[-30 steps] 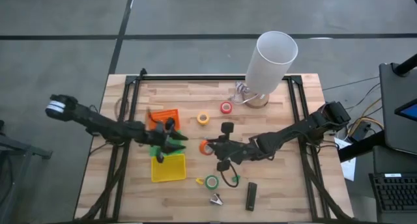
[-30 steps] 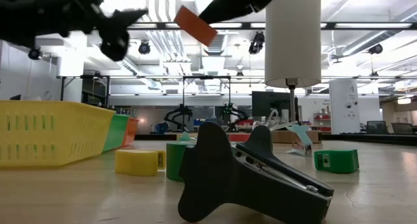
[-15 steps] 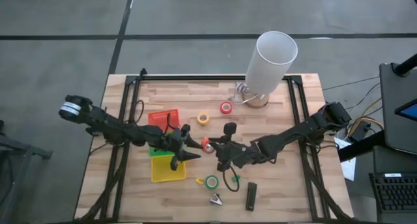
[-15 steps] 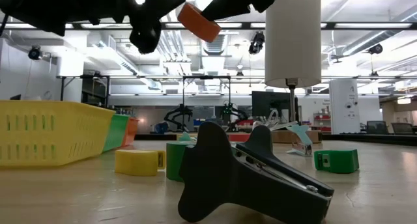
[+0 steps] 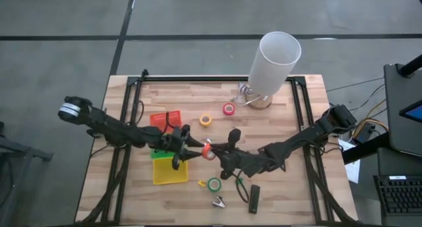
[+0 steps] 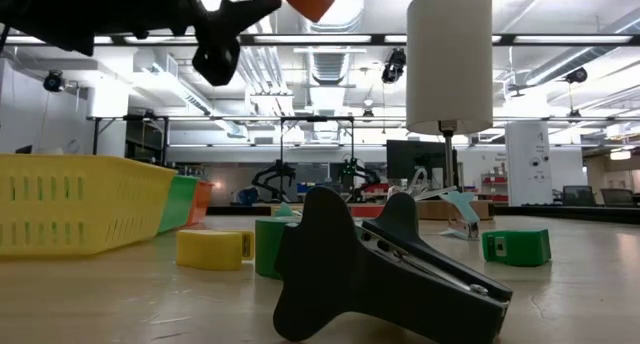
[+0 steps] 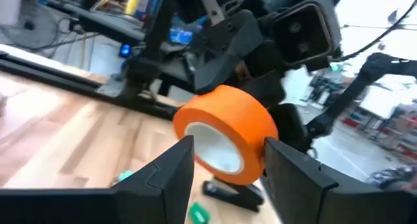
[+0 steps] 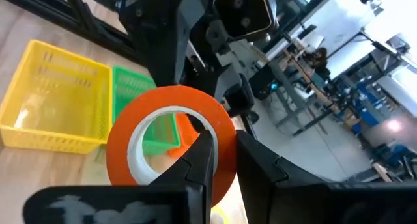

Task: Pick and place Stapler, Stapler remover, tape
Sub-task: Put the orange tape into the orange basket

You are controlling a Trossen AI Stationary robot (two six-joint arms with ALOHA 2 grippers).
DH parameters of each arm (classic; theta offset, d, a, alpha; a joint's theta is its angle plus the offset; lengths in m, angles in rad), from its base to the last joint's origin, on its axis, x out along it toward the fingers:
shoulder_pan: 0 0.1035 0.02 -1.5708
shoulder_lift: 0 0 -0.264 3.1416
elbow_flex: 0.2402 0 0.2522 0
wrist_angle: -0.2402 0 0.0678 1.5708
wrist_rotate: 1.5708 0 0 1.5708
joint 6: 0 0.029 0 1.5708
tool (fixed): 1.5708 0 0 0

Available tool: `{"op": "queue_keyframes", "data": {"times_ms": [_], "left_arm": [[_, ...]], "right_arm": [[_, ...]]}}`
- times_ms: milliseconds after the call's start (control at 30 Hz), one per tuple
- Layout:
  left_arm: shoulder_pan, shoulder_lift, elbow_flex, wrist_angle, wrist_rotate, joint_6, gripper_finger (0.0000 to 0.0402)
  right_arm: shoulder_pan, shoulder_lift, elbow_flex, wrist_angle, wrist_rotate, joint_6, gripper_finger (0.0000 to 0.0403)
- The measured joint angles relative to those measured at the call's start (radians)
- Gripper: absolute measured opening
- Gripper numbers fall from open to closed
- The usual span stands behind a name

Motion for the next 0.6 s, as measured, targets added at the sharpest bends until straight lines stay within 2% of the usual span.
{"op": "queue_keyframes", "data": {"times_ms": [100,367,600], "left_arm": [[-0.005,0.037,0.001,0.073,0.055,-0.002,0.0186],[-0.008,0.103,0.028,0.105,0.059,-0.001,0.018],[-0.006,0.132,0.056,0.104,0.059,0.013,0.0118]], "right_arm": [[-0.007,0.0,0.0,0.002,0.0,0.001,0.0048],[-0.018,0.0,-0.001,0.006,-0.001,0.003,0.0049],[-0.02,0.002,-0.001,0.0,-0.003,0.011,0.005]]}}
